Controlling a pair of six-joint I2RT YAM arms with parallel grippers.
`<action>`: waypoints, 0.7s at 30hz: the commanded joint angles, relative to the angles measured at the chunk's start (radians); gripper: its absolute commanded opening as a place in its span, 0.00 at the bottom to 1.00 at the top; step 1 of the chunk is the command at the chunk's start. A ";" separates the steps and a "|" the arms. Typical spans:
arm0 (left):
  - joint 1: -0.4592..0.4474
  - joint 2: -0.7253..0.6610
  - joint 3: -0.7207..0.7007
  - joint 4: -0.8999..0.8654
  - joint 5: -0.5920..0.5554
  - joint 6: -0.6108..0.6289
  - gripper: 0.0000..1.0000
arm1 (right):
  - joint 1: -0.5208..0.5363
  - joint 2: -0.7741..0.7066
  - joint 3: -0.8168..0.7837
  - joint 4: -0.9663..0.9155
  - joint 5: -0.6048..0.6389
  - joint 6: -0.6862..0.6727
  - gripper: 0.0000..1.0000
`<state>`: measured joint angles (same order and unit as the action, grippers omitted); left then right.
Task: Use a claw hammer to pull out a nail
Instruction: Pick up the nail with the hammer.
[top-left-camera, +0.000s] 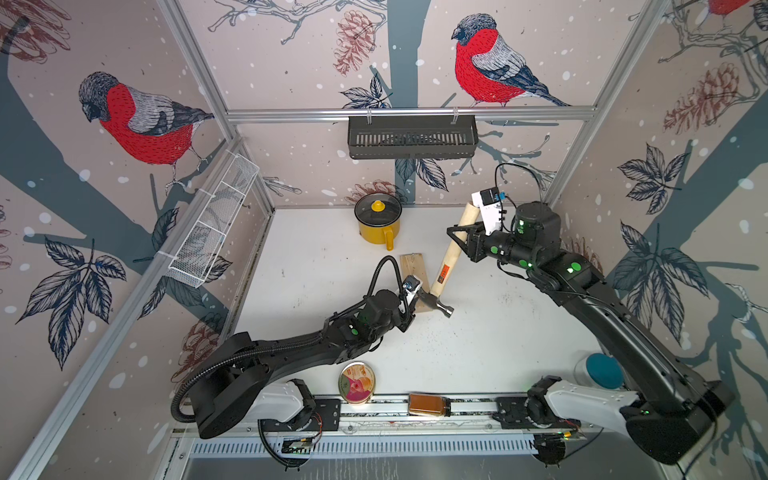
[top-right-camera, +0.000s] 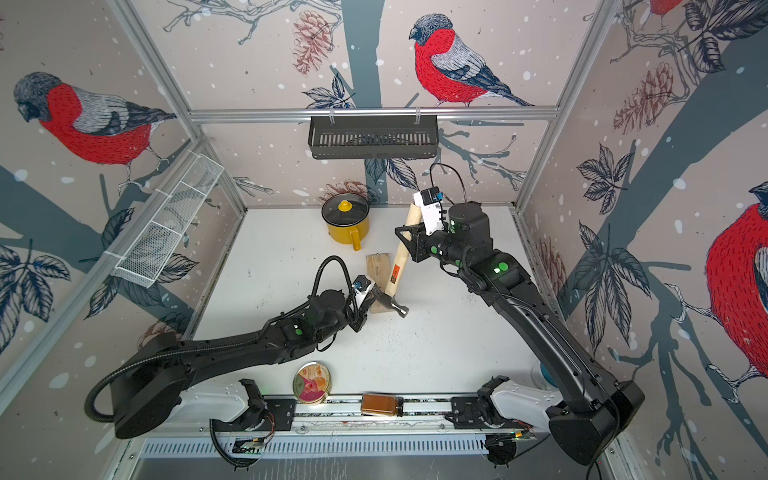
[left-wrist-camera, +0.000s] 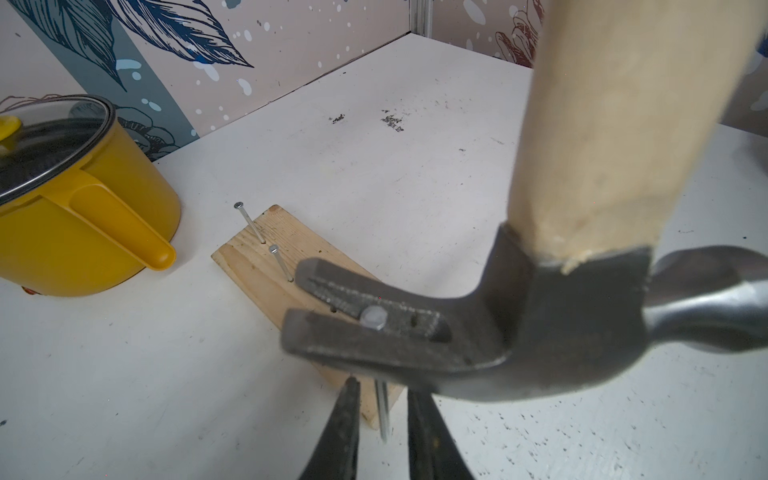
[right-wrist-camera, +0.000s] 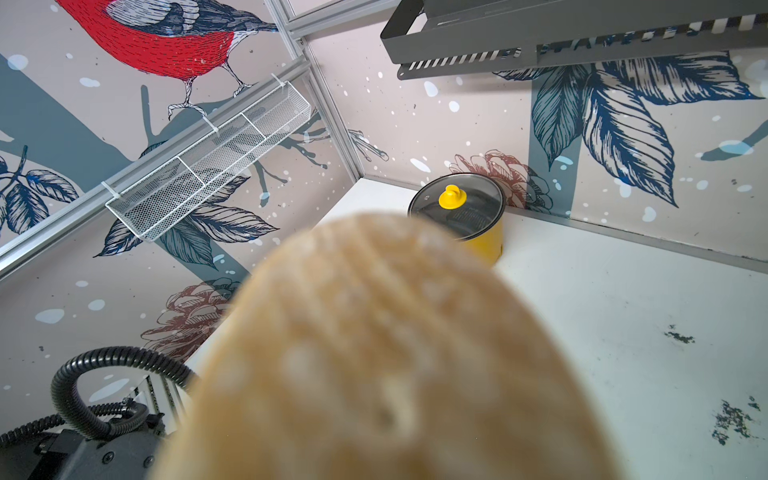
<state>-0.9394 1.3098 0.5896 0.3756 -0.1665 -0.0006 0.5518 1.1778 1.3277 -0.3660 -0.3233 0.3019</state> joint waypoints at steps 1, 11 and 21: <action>-0.001 0.000 0.011 0.020 -0.019 0.002 0.21 | 0.002 -0.010 0.015 0.069 -0.008 0.006 0.00; -0.001 0.000 0.018 0.013 -0.034 0.000 0.15 | 0.003 -0.018 0.010 0.067 -0.005 0.005 0.00; -0.001 -0.006 0.017 0.013 -0.030 0.002 0.08 | 0.005 -0.019 -0.002 0.066 -0.001 0.005 0.00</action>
<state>-0.9394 1.3106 0.5987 0.3691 -0.1875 -0.0010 0.5552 1.1690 1.3235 -0.3664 -0.3222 0.2871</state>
